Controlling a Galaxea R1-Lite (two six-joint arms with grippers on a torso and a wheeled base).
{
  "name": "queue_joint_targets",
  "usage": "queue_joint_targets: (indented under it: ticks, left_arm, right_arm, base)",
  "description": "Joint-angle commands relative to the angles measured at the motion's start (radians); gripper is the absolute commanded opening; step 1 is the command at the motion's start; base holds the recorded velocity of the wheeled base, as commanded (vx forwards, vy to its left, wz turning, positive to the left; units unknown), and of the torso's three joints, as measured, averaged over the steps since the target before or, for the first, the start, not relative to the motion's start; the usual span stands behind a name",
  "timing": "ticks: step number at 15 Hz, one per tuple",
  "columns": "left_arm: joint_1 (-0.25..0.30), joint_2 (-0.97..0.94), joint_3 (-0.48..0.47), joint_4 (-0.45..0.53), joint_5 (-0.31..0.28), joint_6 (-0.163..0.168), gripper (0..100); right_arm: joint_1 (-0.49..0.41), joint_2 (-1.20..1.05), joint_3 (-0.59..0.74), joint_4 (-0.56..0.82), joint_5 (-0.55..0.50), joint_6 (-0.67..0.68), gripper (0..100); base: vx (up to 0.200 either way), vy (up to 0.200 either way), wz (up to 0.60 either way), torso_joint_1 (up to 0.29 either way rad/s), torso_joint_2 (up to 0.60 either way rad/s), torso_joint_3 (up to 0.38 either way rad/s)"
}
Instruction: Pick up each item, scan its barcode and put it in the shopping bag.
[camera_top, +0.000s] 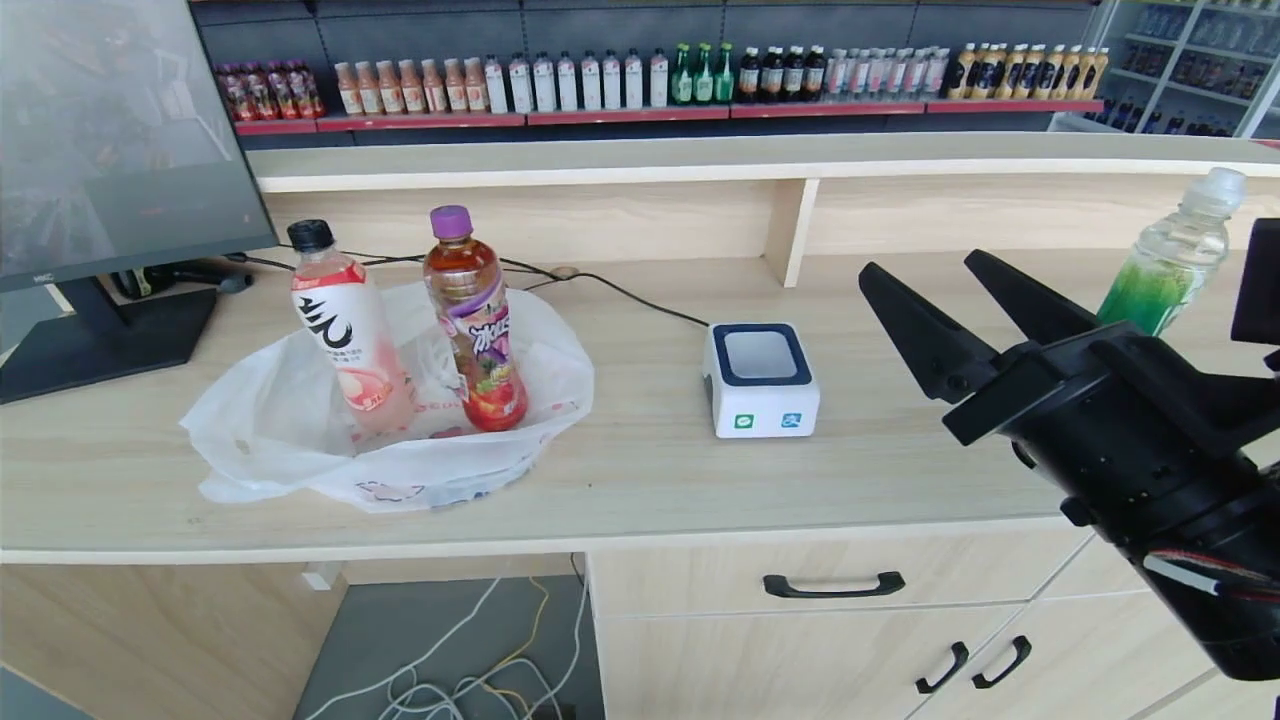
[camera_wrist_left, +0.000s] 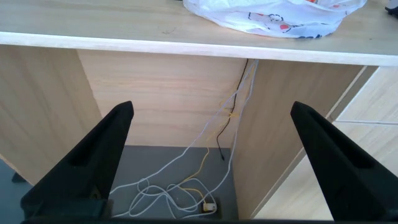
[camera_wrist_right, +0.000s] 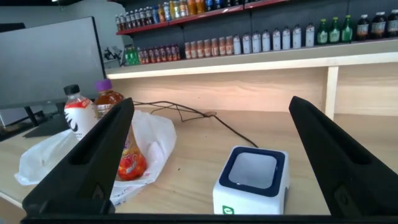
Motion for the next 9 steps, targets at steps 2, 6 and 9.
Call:
queue_joint_targets:
  ticks: [2, 6, 9]
  left_arm:
    - [0.0, 0.0, 0.0, 0.0, 0.0, 0.0, 100]
    - [0.0, 0.0, 0.0, 0.0, 0.0, 0.0, 100]
    - [0.0, 0.0, 0.0, 0.0, 0.0, 0.0, 100]
  right_arm:
    - [0.0, -0.005, 0.004, -0.001, 0.0, 0.0, 100]
    - [0.0, -0.005, 0.006, -0.001, 0.001, 0.0, 100]
    - [0.0, 0.001, 0.006, -0.001, 0.0, 0.0, 100]
  base:
    - [0.0, -0.2, 0.0, 0.002, 0.0, 0.0]
    - [0.0, -0.2, 0.0, 0.002, 0.0, -0.001]
    - [0.0, -0.2, 0.0, 0.004, 0.0, 0.005]
